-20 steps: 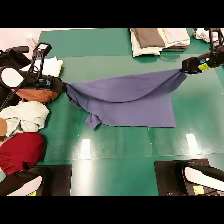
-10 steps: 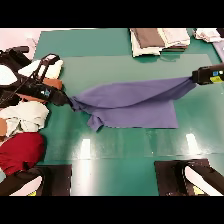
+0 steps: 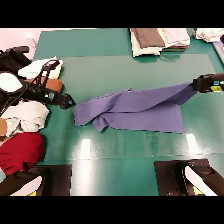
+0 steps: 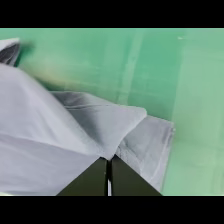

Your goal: Fold the shirts.

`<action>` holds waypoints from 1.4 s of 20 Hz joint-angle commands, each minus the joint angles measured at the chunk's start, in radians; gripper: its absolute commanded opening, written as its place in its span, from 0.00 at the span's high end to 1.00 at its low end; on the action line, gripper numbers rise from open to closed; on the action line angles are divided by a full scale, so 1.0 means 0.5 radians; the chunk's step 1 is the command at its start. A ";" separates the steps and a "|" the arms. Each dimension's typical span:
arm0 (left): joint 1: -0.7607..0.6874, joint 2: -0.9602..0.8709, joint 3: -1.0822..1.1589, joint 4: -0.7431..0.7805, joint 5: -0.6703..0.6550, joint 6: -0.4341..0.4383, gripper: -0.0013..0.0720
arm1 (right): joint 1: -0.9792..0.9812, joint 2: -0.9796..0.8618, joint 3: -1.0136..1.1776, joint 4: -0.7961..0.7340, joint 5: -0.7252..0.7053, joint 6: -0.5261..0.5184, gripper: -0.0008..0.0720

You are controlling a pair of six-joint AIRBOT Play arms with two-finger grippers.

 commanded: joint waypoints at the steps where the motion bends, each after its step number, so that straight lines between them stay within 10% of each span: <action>1: 0.000 -0.169 -0.008 0.201 0.299 -0.183 0.23 | 0.110 -0.049 -0.007 0.001 -0.006 0.000 0.97; 13: 0.127 -0.804 0.011 -0.432 0.231 0.297 0.24 | 0.301 -0.199 -0.007 0.001 -0.006 0.050 0.97; 16: 0.127 -0.787 0.113 -0.430 0.207 0.298 0.95 | 0.299 -0.198 -0.006 0.001 -0.008 0.050 0.97; 28: 0.127 0.308 1.447 0.047 0.127 0.133 0.95 | 0.281 -0.199 1.420 -0.022 0.187 0.043 0.97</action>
